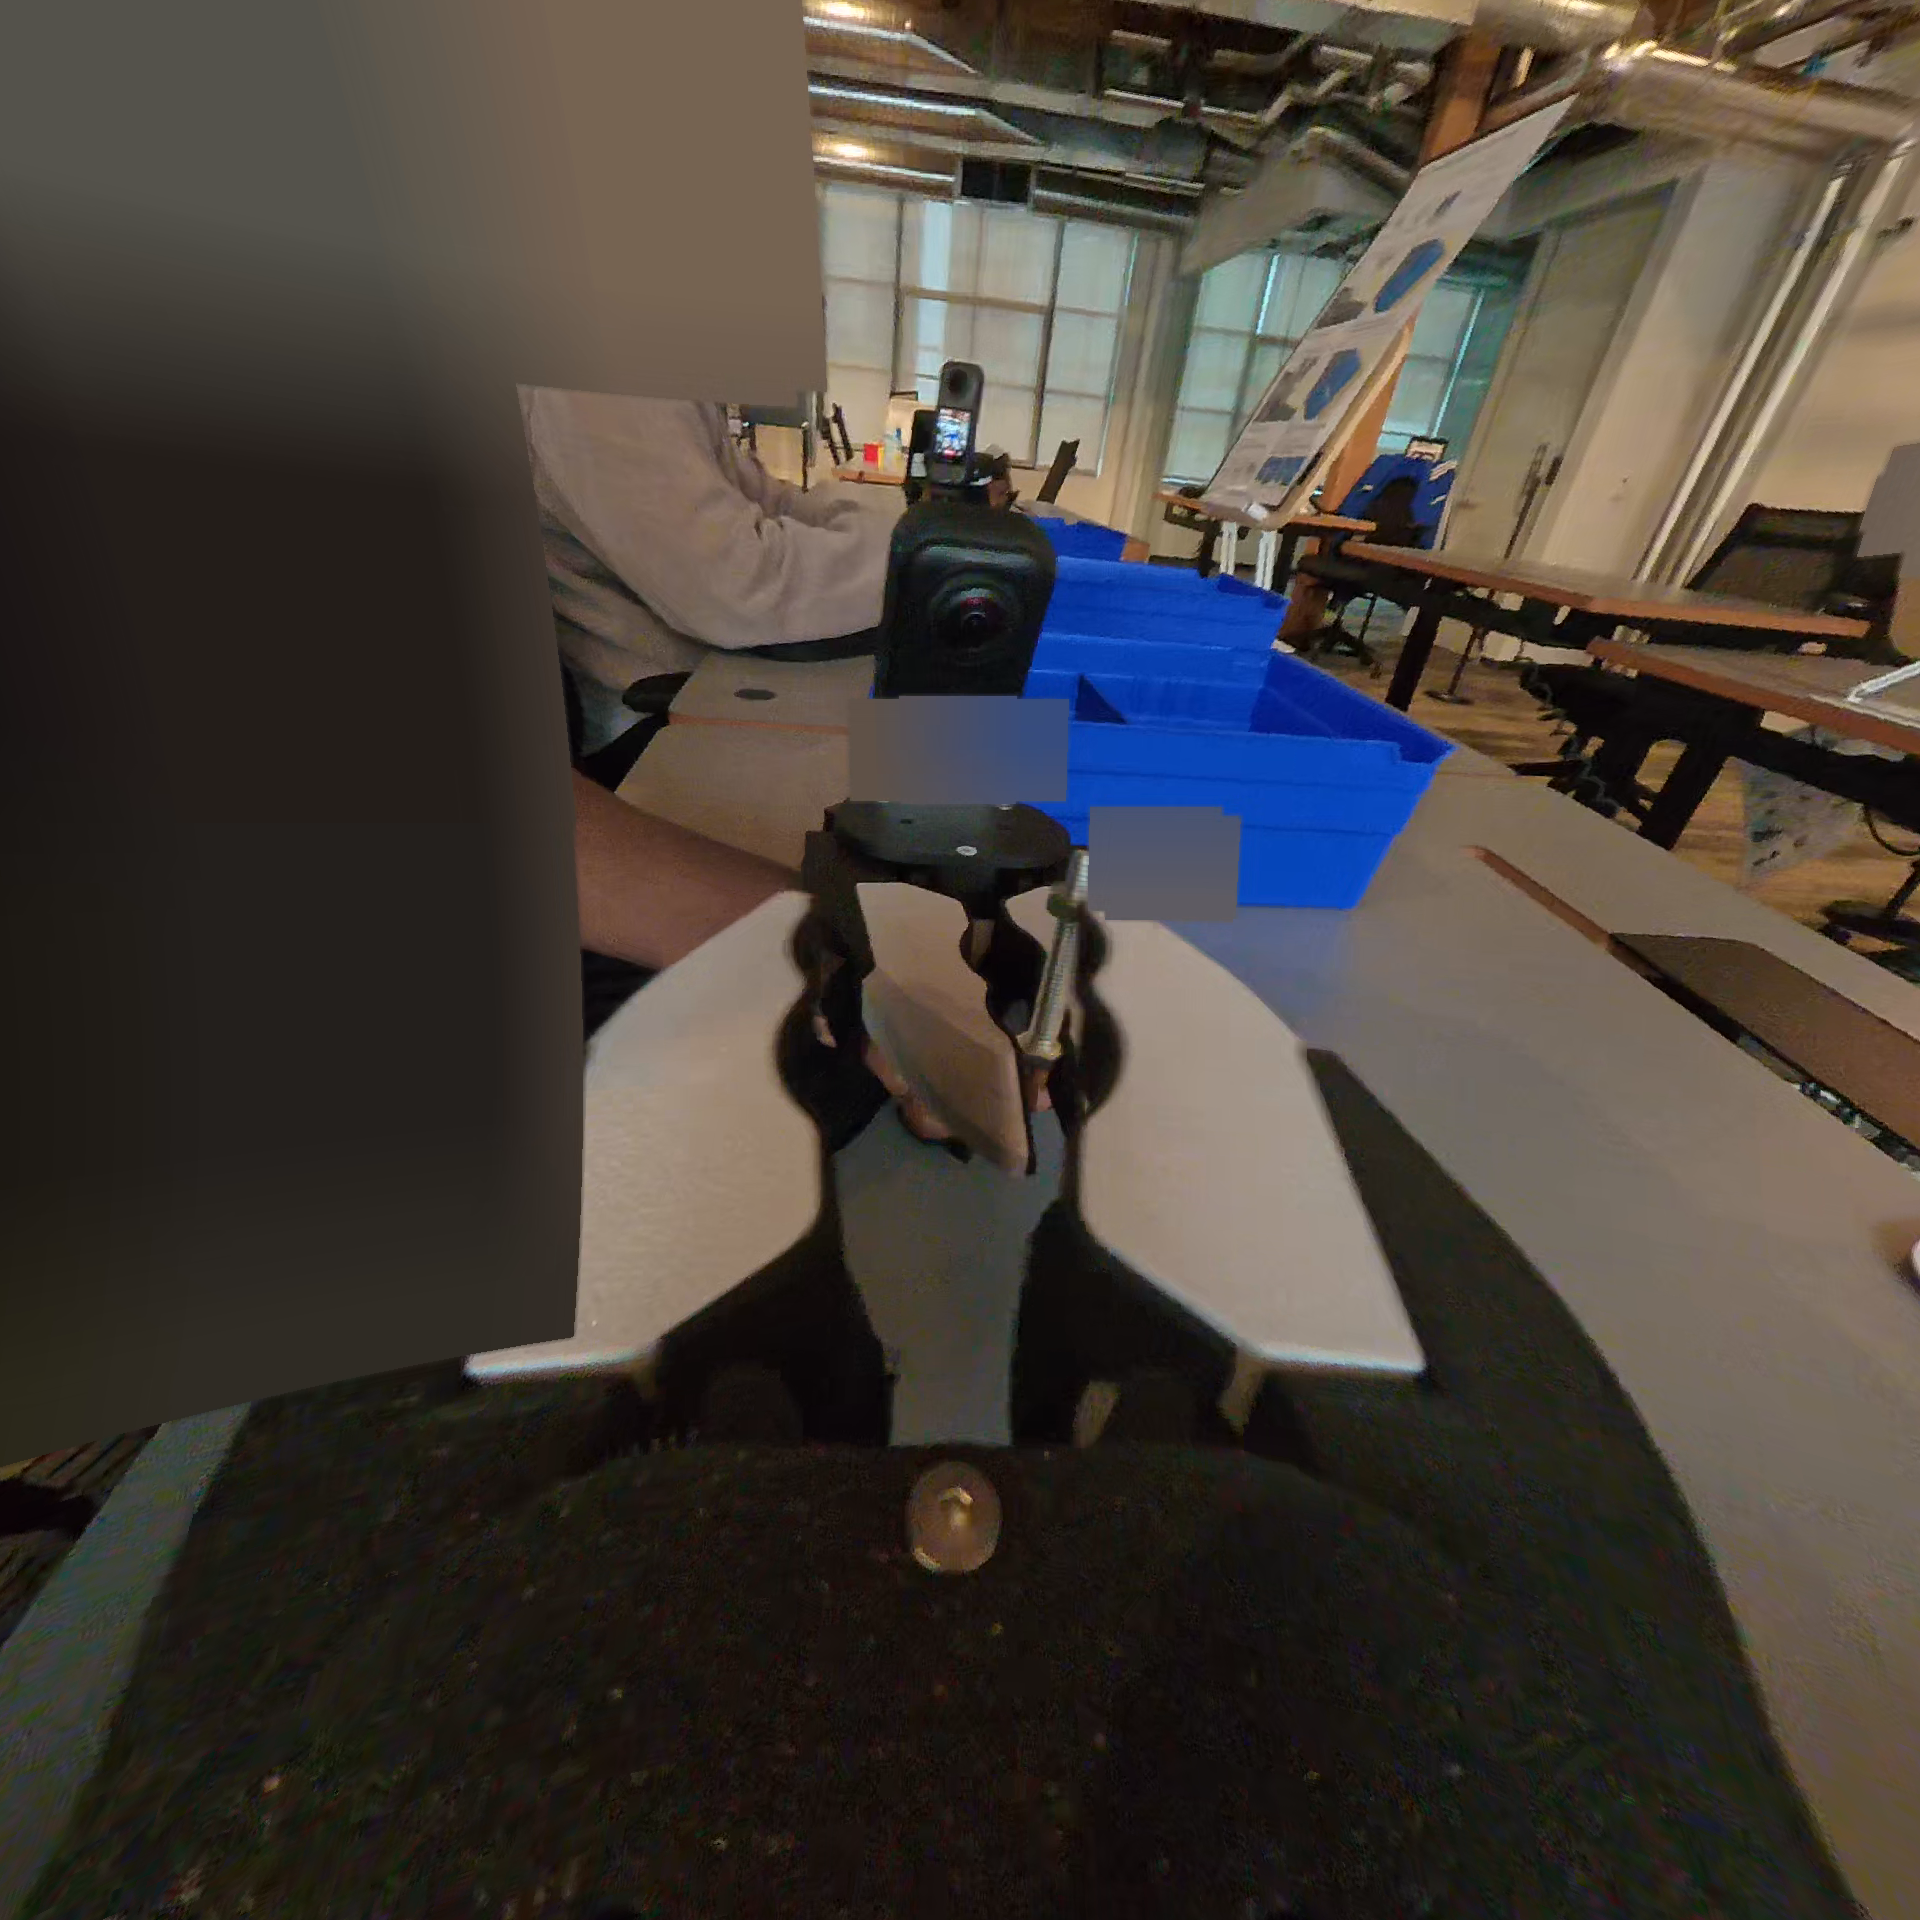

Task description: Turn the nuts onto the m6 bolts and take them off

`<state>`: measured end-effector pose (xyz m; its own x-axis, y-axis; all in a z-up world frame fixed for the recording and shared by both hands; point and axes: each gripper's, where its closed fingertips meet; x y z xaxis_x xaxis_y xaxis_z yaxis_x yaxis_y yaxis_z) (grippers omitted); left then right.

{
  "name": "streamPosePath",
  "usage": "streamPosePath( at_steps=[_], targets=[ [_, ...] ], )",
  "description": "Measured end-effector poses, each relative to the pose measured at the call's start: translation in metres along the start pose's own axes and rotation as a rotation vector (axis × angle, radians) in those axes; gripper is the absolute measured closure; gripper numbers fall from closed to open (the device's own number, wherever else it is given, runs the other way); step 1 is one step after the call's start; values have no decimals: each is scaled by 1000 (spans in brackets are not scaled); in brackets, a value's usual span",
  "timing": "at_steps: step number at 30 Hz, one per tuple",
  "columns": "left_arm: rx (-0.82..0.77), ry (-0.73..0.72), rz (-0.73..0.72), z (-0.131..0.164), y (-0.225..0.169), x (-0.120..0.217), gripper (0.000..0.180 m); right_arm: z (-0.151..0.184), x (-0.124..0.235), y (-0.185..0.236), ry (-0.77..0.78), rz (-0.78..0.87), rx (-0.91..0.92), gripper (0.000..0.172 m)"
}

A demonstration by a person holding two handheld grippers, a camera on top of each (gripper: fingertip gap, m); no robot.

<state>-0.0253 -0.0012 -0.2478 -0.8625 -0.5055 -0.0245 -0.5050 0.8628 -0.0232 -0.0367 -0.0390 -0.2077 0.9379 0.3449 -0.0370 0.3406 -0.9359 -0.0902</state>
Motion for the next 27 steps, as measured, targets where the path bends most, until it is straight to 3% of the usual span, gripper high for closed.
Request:
streamPosePath(
  at_steps=[1,3,4,7,8,10,11,13,14,17,18,20,21,23,24,27],
  targets=[
    [0,-1,-1,0,0,0,172,-1,3,4,-5,-30,15,150],
    [2,-1,0,0,0,0,172,-4,5,3,-23,-29,7,157],
    [1,-1,0,0,0,0,172,-4,4,1,-22,-16,3,153],
    [1,-1,0,0,0,0,172,-2,0,-9,-23,44,-14,114],
    [1,-1,0,0,0,0,172,0,-1,-8,-8,35,-17,111],
    [1,0,0,0,0,0,172,1,0,-2,3,4,-6,128],
    [1,-1,-1,0,0,0,172,-1,3,2,-9,-20,14,150],
    [2,-2,-1,0,1,0,172,-4,5,2,-29,-13,23,159],
    [1,-1,0,0,0,0,172,-4,4,-1,-27,0,18,156],
    [1,0,-1,0,0,0,172,-3,0,-9,-25,42,-9,117],
    [2,-1,-1,0,1,0,172,0,-1,-7,-8,29,-11,114],
    [1,-1,0,0,0,0,172,1,0,-2,-2,7,5,130],
    [1,-1,-1,0,0,0,172,-1,3,2,-13,-15,27,152],
    [3,-2,-1,0,1,0,171,-3,5,-1,-24,-2,24,159],
    [3,-1,0,0,0,0,172,-2,4,-3,-21,9,16,156],
    [1,0,1,0,0,0,172,-2,0,-11,-24,50,-15,118]
  ],
)
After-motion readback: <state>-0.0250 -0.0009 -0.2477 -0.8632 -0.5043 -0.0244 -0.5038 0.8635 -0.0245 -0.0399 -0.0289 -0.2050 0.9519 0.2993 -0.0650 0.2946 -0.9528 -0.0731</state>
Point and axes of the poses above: each gripper's, where its closed fingertips meet, x back along the fingers, z out of its underside, y = z × x across the jaws, and after that the axes turned 12 degrees about z, right-handed
